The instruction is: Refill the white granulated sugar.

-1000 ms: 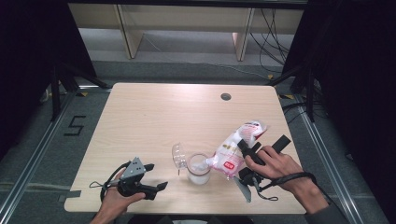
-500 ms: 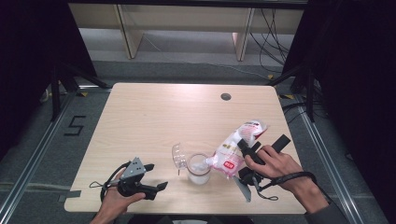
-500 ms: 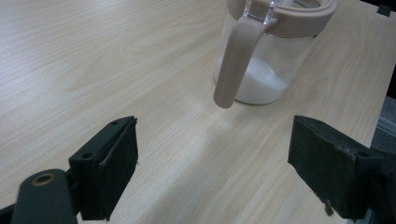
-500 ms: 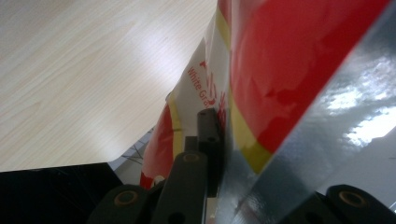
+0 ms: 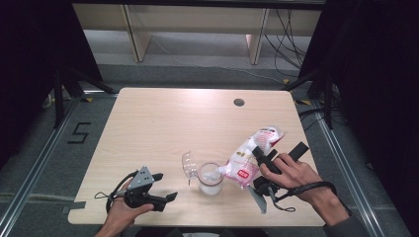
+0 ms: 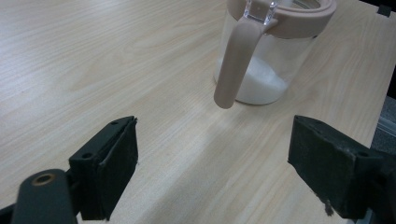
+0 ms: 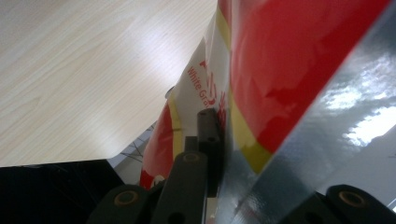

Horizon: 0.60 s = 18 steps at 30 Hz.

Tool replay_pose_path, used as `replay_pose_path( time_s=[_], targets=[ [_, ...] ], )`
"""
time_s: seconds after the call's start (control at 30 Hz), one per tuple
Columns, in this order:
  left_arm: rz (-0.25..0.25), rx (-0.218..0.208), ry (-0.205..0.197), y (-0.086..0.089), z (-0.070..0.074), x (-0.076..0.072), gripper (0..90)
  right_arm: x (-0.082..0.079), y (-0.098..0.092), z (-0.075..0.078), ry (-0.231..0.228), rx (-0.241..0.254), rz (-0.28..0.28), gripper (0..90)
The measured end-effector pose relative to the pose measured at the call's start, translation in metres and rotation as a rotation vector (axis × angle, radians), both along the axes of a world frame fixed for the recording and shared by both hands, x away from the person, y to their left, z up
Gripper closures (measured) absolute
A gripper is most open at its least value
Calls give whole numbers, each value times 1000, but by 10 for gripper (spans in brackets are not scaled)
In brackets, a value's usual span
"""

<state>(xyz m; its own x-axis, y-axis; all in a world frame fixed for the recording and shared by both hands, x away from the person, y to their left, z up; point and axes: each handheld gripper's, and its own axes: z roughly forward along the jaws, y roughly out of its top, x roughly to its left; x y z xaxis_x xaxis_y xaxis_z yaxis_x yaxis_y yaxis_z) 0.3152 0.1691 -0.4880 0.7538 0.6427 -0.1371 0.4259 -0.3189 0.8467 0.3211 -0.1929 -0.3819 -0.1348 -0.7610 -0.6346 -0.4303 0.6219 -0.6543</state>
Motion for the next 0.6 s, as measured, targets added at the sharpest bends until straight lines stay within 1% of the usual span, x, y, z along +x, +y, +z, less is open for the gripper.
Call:
replay_pose_path(
  time_s=[0.13,0.33,0.47,0.5,0.6],
  targets=[
    [0,0,1,0,0,0,155,0,-1,0,0,8,-10,880],
    [3,-6,-5,0,0,0,155,0,-1,-1,0,3,-1,880],
    [-1,-1,-9,0,0,0,155,0,0,0,1,2,0,880],
    [-11,6,-20,1,0,1,155,0,0,0,1,2,0,880],
    [-10,6,-19,1,0,1,155,0,0,0,3,1,-2,880]
  ],
)
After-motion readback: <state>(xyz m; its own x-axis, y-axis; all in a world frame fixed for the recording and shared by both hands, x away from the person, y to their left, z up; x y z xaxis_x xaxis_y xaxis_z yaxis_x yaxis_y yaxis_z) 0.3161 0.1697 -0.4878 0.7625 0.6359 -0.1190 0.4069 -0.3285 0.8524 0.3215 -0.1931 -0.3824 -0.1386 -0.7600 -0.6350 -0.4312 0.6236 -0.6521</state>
